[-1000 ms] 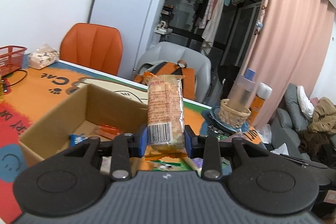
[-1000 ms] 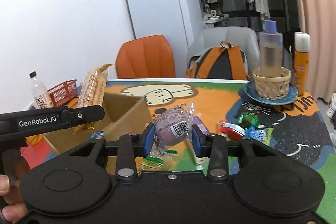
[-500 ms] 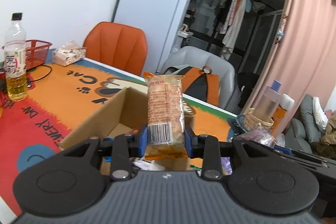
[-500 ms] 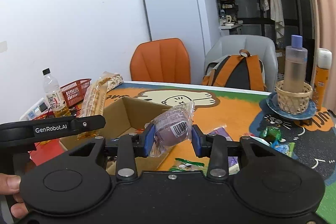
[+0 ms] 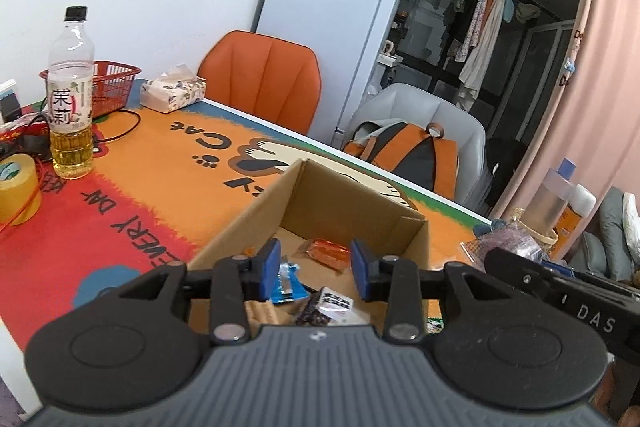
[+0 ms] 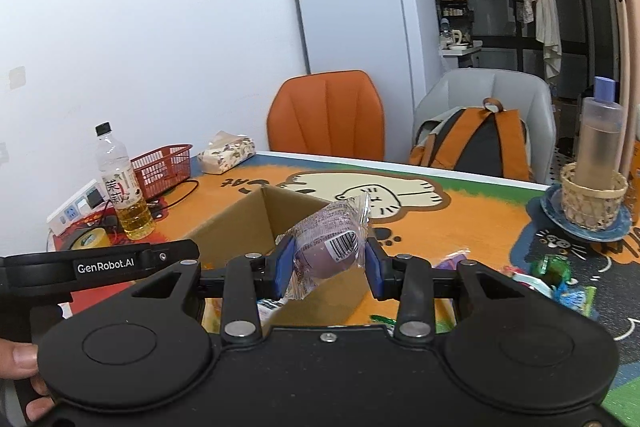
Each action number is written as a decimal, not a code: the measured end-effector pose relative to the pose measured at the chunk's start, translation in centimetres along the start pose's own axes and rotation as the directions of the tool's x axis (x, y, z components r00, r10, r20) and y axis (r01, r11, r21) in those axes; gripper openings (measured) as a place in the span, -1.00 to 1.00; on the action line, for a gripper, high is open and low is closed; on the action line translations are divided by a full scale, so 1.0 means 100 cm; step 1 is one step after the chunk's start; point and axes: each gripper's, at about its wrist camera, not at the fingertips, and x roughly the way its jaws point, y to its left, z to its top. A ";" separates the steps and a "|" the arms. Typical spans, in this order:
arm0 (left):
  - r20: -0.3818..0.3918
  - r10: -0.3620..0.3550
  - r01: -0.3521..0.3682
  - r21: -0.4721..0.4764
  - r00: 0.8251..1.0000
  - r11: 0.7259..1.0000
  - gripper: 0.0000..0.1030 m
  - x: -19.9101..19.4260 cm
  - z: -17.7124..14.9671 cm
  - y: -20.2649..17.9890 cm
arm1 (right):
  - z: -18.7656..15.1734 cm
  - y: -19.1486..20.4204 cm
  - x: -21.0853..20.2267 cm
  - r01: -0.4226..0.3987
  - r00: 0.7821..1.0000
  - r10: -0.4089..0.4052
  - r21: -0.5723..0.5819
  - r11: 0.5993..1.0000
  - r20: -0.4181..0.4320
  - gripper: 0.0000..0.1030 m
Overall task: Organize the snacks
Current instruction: 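Lower both packs into the cardboard box and open both grippers, then move the left gripper to the green cookie pack while the right approaches the blue candy wrapper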
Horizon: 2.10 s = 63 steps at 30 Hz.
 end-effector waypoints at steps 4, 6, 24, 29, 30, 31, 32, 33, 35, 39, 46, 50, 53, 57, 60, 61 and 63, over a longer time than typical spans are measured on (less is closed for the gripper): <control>0.004 0.008 -0.008 -0.014 1.000 1.000 -0.30 -0.003 0.002 0.007 | 0.004 0.010 0.006 -0.026 1.000 0.026 -0.003 1.000 0.003 -0.27; 0.007 0.012 -0.012 -0.018 1.000 1.000 -0.29 -0.005 0.003 0.011 | 0.007 0.015 0.008 -0.042 0.999 0.042 -0.002 0.999 0.009 -0.25; 0.033 -0.013 0.013 -0.001 0.999 1.000 0.57 -0.009 -0.004 -0.010 | -0.024 -0.035 -0.008 0.023 0.999 -0.019 0.135 0.991 -0.031 0.25; 0.019 -0.050 0.050 0.020 0.999 0.999 0.62 -0.006 -0.010 -0.027 | -0.037 -0.057 -0.019 0.070 0.996 -0.061 0.162 0.984 -0.061 0.25; 0.015 -0.060 0.059 0.023 0.998 0.998 0.62 -0.006 -0.012 -0.031 | -0.038 -0.059 -0.021 0.077 0.996 -0.068 0.165 0.983 -0.064 0.25; 0.012 -0.067 0.067 0.026 0.998 0.997 0.62 -0.005 -0.013 -0.034 | -0.040 -0.063 -0.023 0.085 0.995 -0.074 0.168 0.982 -0.066 0.25; 0.010 -0.076 0.075 0.032 0.997 0.997 0.62 -0.004 -0.014 -0.038 | -0.041 -0.066 -0.025 0.092 0.994 -0.082 0.170 0.981 -0.067 0.25; 0.009 -0.083 0.083 0.039 0.997 0.996 0.62 -0.004 -0.016 -0.042 | -0.042 -0.069 -0.027 0.100 0.994 -0.089 0.172 0.980 -0.069 0.25; 0.007 -0.098 0.098 0.054 0.995 0.994 0.62 -0.004 -0.019 -0.051 | -0.045 -0.075 -0.032 0.115 0.992 -0.104 0.176 0.978 -0.071 0.25; -0.004 -0.133 0.133 0.073 0.991 0.988 0.62 -0.003 -0.025 -0.067 | -0.049 -0.088 -0.040 0.137 0.990 -0.125 0.191 0.972 -0.073 0.25; -0.027 -0.174 0.176 0.113 0.984 0.978 0.62 0.001 -0.037 -0.091 | -0.057 -0.103 -0.047 0.172 0.984 -0.159 0.208 0.963 -0.077 0.25; -0.040 -0.191 0.194 0.127 0.981 0.973 0.62 0.004 -0.042 -0.101 | -0.060 -0.114 -0.051 0.195 0.980 -0.181 0.225 0.955 -0.080 0.25; -0.052 -0.209 0.215 0.144 0.976 0.966 0.61 0.005 -0.047 -0.111 | -0.063 -0.122 -0.052 0.213 0.977 -0.200 0.237 0.948 -0.080 0.25; -0.061 -0.222 0.229 0.168 0.973 0.959 0.60 0.009 -0.054 -0.124 | -0.065 -0.131 -0.050 0.233 0.972 -0.220 0.250 0.940 -0.080 0.25; -0.073 -0.227 0.236 0.173 0.971 0.956 0.57 0.012 -0.061 -0.128 | -0.068 -0.137 -0.048 0.241 0.970 -0.228 0.259 0.935 -0.080 0.25; -0.075 -0.225 0.235 0.175 0.971 0.956 0.56 0.013 -0.063 -0.129 | -0.068 -0.138 -0.048 0.242 0.970 -0.229 0.261 0.935 -0.080 0.25; -0.079 -0.219 0.230 0.179 0.972 0.956 0.53 0.017 -0.067 -0.131 | -0.070 -0.142 -0.046 0.245 0.969 -0.232 0.264 0.933 -0.081 0.25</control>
